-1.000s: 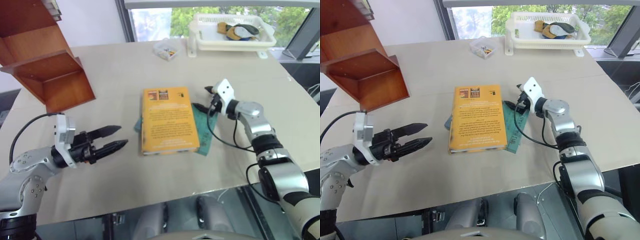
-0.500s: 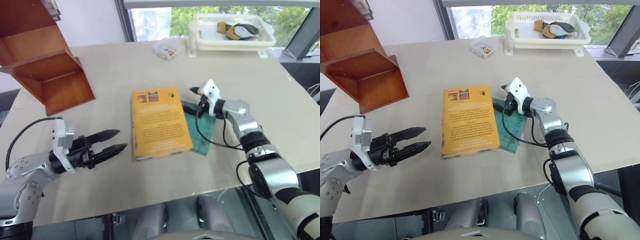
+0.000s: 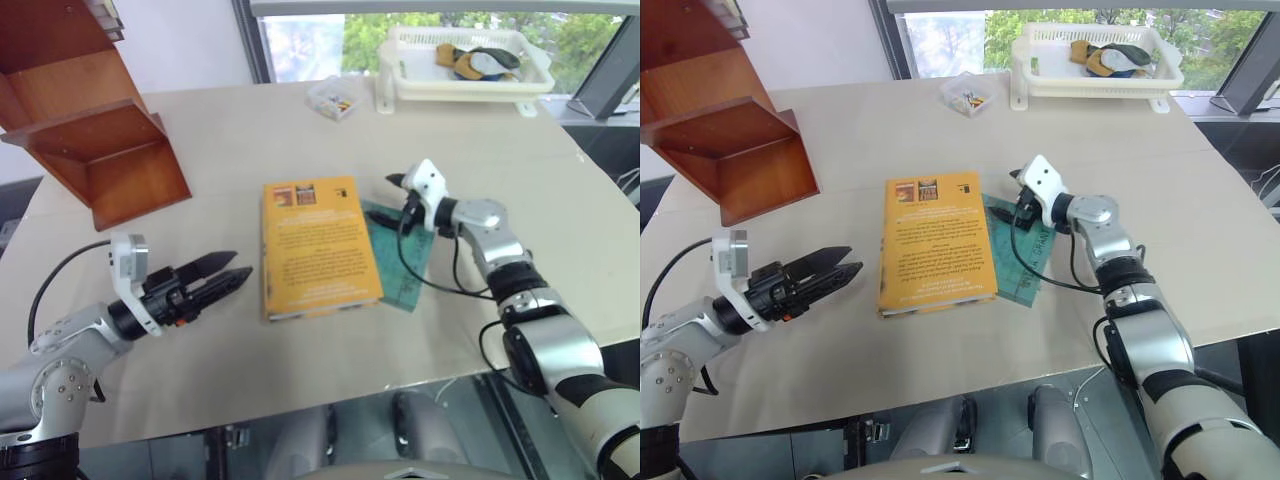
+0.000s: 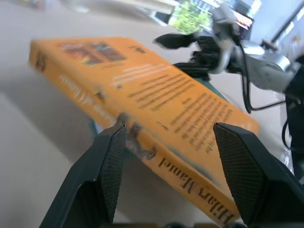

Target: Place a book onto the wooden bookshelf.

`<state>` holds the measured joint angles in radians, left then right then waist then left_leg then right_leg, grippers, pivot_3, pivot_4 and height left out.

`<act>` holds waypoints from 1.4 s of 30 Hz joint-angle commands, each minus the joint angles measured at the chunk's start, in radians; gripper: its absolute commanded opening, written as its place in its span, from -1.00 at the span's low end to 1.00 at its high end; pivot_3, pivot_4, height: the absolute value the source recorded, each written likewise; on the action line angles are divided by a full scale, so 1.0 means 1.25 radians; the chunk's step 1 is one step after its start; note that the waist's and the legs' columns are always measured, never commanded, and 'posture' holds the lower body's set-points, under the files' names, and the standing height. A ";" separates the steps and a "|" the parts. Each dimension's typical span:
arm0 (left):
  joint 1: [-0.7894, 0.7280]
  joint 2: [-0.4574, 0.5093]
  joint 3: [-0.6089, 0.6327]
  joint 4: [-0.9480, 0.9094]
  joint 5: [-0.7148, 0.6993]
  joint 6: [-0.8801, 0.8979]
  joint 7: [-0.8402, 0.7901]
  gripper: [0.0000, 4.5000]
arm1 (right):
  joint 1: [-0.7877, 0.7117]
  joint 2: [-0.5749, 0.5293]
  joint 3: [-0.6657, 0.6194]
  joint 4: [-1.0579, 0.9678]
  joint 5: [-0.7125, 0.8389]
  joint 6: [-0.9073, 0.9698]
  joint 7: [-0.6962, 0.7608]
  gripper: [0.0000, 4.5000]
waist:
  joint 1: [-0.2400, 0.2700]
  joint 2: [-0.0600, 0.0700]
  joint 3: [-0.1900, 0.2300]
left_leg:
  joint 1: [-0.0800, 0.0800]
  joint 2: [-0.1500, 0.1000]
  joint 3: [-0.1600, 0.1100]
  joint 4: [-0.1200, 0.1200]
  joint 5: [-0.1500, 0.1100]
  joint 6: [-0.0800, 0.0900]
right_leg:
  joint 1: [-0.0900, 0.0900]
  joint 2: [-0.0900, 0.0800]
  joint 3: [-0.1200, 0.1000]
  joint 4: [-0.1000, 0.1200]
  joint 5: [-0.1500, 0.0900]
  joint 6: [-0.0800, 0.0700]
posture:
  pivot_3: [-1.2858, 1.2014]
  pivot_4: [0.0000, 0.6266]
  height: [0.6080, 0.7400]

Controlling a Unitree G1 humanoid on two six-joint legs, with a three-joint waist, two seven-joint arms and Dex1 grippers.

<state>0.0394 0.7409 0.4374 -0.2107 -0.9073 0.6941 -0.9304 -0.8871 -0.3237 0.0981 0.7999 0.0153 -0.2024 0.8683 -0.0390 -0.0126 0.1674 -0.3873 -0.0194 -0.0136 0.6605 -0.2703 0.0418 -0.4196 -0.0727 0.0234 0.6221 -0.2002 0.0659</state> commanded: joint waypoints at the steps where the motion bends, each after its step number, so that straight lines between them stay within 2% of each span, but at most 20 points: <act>1: -0.047 0.001 -0.013 0.045 -0.001 0.031 0.025 0.42 | 0.060 -0.060 -0.029 -0.134 0.024 0.028 0.017 1.00 | 0.000 0.000 0.000 | 0.000 0.000 0.000 0.000 0.000 0.000 | 0.000 0.000 0.000 0.000 0.000 0.000 | 0.03 -0.52 1.00; 5: -0.109 -0.008 -0.012 0.129 -0.052 0.112 0.025 0.42 | 0.181 -0.154 -0.061 -0.339 0.058 0.124 0.040 1.00 | 0.006 0.000 0.000 | -0.001 0.000 -0.001 0.000 0.000 0.000 | 0.000 0.000 -0.001 0.000 0.000 -0.001 | 0.03 -0.52 1.00; 9: -0.213 -0.038 0.013 0.314 -0.154 0.266 0.024 0.42 | 0.339 -0.272 -0.146 -0.609 0.162 0.297 0.073 1.00 | 0.018 0.001 0.000 | -0.002 -0.001 -0.003 0.001 -0.001 0.002 | 0.000 0.000 -0.002 0.000 0.000 0.000 | 0.03 -0.52 1.00; 13: -0.287 -0.024 -0.002 0.457 -0.142 0.337 -0.008 0.42 | 0.447 -0.348 -0.224 -0.799 0.300 0.446 0.112 1.00 | 0.015 0.000 0.000 | -0.003 -0.001 -0.004 0.004 -0.002 0.004 | 0.000 0.002 -0.003 0.002 0.000 0.000 | 0.03 -0.52 1.00; 16: -0.364 -0.007 -0.051 0.565 -0.107 0.392 -0.071 0.42 | 0.513 -0.396 -0.293 -0.915 0.409 0.549 0.127 1.00 | 0.021 0.000 0.000 | -0.002 0.000 -0.005 0.006 -0.002 0.004 | 0.002 0.002 -0.005 0.003 0.000 0.000 | 0.03 -0.52 1.00; 22: -0.452 -0.006 -0.155 0.652 -0.042 0.459 -0.187 0.42 | 0.553 -0.414 -0.325 -0.991 0.450 0.606 0.079 1.00 | 0.022 -0.002 -0.001 | -0.001 -0.002 -0.007 0.008 -0.002 0.004 | 0.005 0.002 -0.006 0.002 -0.001 0.000 | 0.03 -0.52 1.00; 26: -0.508 -0.011 -0.220 0.719 0.012 0.468 -0.259 0.42 | 0.589 -0.422 -0.336 -1.036 0.495 0.625 0.096 1.00 | 0.025 -0.002 -0.001 | -0.004 -0.002 -0.009 0.007 -0.002 0.003 | 0.004 0.002 -0.008 0.002 -0.001 0.000 | 0.03 -0.52 1.00; 30: -0.568 -0.022 -0.268 0.799 0.082 0.438 -0.312 0.42 | 0.618 -0.432 -0.378 -1.072 0.597 0.657 0.132 1.00 | 0.026 -0.002 -0.001 | -0.005 -0.002 -0.009 0.008 -0.002 0.003 | 0.003 0.002 -0.008 0.001 -0.001 0.000 | 0.03 -0.52 1.00; 36: -0.642 -0.058 -0.316 0.927 0.188 0.386 -0.381 0.42 | 0.681 -0.462 -0.464 -1.120 0.754 0.701 0.180 1.00 | 0.030 -0.002 -0.001 | -0.005 -0.002 -0.010 0.008 -0.002 0.004 | 0.004 0.001 -0.009 0.001 -0.001 0.000 | 0.03 -0.52 1.00; 42: -0.687 -0.102 -0.317 0.953 0.225 0.387 -0.429 0.42 | 0.750 -0.505 -0.513 -1.129 0.763 0.699 0.210 1.00 | 0.044 -0.003 -0.001 | -0.005 -0.002 -0.011 0.009 -0.002 0.004 | 0.005 0.001 -0.010 0.002 -0.001 0.000 | 0.03 -0.52 1.00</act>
<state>-0.8087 0.6281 0.0473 0.9788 -0.6292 1.1664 -1.4403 0.0472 -0.9431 -0.4988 -0.5899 0.9554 0.6786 1.1267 0.0162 -0.0158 0.1662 -0.3939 -0.0223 -0.0275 0.6729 -0.2723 0.0466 -0.4135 -0.0712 0.0110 0.6239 -0.2011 0.0660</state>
